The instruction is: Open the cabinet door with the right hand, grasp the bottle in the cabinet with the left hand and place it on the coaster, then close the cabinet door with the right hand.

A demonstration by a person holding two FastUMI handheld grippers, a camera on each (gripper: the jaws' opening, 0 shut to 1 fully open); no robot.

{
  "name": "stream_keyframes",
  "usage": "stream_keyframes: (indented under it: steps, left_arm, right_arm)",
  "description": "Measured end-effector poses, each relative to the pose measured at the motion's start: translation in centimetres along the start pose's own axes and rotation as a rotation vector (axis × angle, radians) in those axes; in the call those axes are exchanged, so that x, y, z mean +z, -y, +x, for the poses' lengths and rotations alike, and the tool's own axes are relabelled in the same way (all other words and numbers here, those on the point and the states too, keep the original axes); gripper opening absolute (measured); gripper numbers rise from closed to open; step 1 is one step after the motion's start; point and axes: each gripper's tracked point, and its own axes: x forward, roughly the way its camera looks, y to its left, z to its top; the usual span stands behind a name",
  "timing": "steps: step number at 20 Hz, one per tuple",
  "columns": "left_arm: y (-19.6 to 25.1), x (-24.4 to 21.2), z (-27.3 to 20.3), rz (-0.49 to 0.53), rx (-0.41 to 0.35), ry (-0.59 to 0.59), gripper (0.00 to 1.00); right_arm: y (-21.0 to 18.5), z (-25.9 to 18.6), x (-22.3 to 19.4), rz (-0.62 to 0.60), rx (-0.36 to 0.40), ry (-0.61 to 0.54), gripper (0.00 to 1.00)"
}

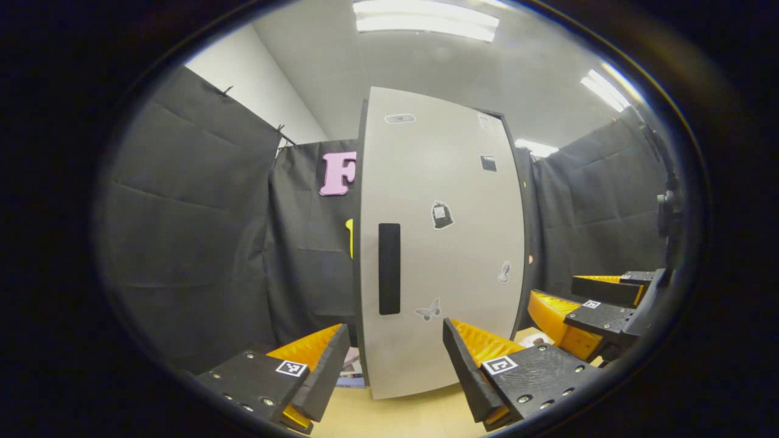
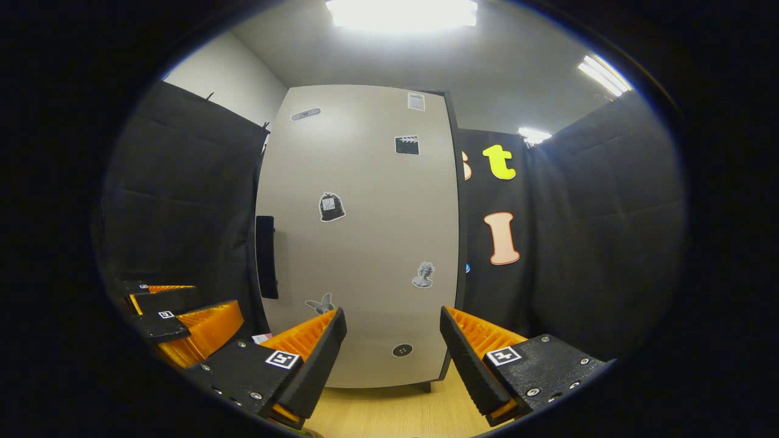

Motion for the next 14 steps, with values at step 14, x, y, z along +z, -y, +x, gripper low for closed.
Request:
stream_keyframes:
  steps: [14]
  left_arm:
    - [-0.1,-0.9,0.1,0.003,0.022,-0.002,0.88]
  right_arm:
    - [-0.6,-0.4,-1.6,-0.017,0.040,-0.051,0.95]
